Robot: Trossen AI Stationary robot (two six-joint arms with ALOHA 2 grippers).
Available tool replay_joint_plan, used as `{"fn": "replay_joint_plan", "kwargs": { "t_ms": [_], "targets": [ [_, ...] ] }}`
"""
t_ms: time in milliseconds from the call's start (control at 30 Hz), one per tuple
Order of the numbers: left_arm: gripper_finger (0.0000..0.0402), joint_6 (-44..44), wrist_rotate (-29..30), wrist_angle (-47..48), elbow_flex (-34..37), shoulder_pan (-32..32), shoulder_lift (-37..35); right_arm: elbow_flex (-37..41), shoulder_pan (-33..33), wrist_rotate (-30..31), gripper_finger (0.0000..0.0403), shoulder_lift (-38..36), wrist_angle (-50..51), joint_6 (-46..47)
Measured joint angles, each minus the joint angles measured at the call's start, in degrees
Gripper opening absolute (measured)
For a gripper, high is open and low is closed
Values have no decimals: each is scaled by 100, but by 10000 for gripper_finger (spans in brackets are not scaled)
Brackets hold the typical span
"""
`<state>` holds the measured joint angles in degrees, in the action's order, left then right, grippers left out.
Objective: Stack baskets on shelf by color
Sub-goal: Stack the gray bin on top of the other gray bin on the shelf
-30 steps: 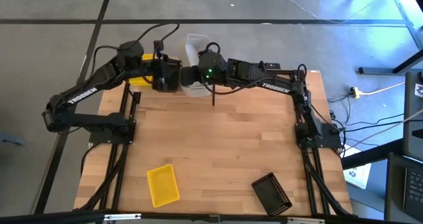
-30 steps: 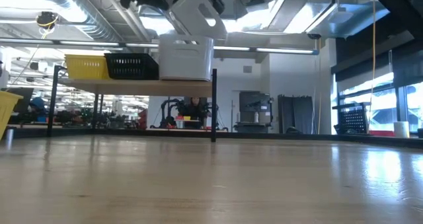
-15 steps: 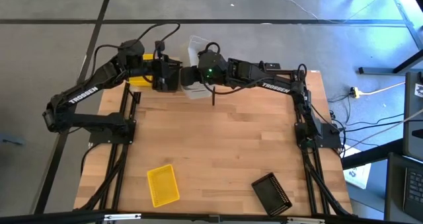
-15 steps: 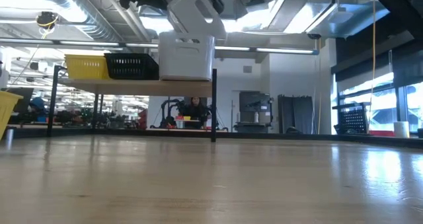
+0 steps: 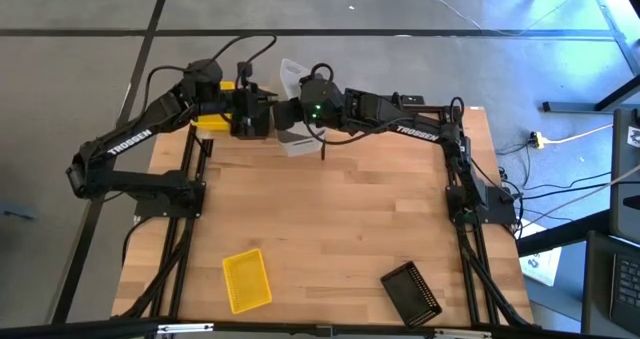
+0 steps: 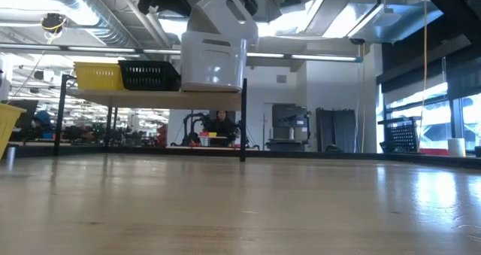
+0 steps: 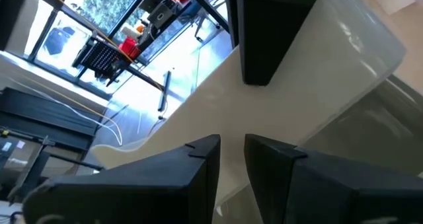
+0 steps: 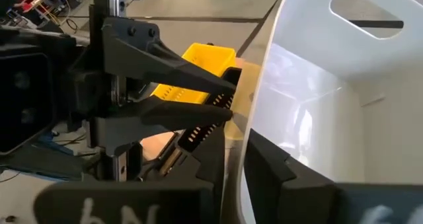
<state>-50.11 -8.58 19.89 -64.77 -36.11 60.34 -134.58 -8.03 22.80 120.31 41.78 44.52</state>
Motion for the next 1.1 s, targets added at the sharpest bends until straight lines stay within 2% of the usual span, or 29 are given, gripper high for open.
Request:
{"fn": "replay_joint_plan", "kwargs": {
  "t_ms": [533,800,1100],
  "targets": [
    [66,-2,11,9,0,-3,7,0,-40,1,33,-4,-37,-271],
    [66,-4,22,14,0,-3,9,-2,-87,-47,51,-9,-46,-268],
    [66,-17,3,12,-2,-22,138,-2,-94,-69,52,-9,-90,-235]
  ]
}}
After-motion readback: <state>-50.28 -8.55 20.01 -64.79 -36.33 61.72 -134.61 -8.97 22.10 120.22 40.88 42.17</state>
